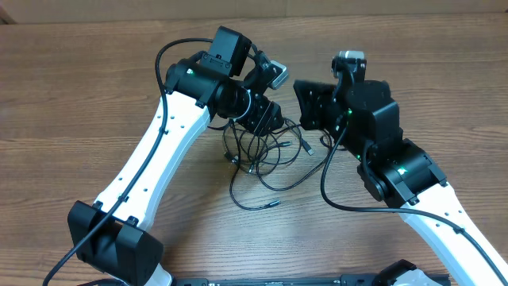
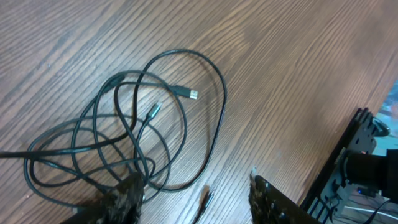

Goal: Untangle cables

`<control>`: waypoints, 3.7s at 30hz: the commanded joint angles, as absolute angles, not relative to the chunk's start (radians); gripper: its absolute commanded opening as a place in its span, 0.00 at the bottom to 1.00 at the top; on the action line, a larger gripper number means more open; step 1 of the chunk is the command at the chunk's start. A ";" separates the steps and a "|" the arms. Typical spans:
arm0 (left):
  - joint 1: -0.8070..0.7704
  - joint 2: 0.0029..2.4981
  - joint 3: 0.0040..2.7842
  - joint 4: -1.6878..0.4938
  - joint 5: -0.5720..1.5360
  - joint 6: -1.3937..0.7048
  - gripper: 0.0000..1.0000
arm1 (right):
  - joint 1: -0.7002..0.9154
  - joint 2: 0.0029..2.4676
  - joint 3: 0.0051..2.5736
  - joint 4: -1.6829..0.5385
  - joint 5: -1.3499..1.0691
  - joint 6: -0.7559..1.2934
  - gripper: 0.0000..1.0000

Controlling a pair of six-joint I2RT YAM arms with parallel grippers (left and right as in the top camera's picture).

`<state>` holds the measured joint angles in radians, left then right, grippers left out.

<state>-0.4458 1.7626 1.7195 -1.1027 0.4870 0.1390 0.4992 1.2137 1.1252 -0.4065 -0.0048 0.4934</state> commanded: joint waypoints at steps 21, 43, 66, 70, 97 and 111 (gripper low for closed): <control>-0.460 1.747 1.361 -0.797 0.435 0.156 0.55 | 0.309 1.215 1.145 -0.825 0.035 0.684 0.33; -0.529 1.850 1.207 -0.492 0.256 -0.033 0.11 | 0.309 1.215 1.145 -0.850 0.005 0.684 0.31; -0.462 1.481 1.900 -0.764 0.489 -0.060 0.05 | 0.309 1.215 1.145 -0.806 -0.082 0.603 0.33; -0.462 1.465 1.900 -0.803 0.379 -0.059 0.05 | 0.309 1.215 1.145 -0.746 -0.215 0.517 0.39; -0.355 1.681 1.898 -1.223 -0.090 -0.217 0.79 | 0.309 1.215 1.145 -0.757 -0.226 0.514 0.39; -0.355 1.931 1.898 -1.264 -0.048 -0.214 0.79 | 0.309 1.215 1.145 -0.757 -0.226 0.514 0.39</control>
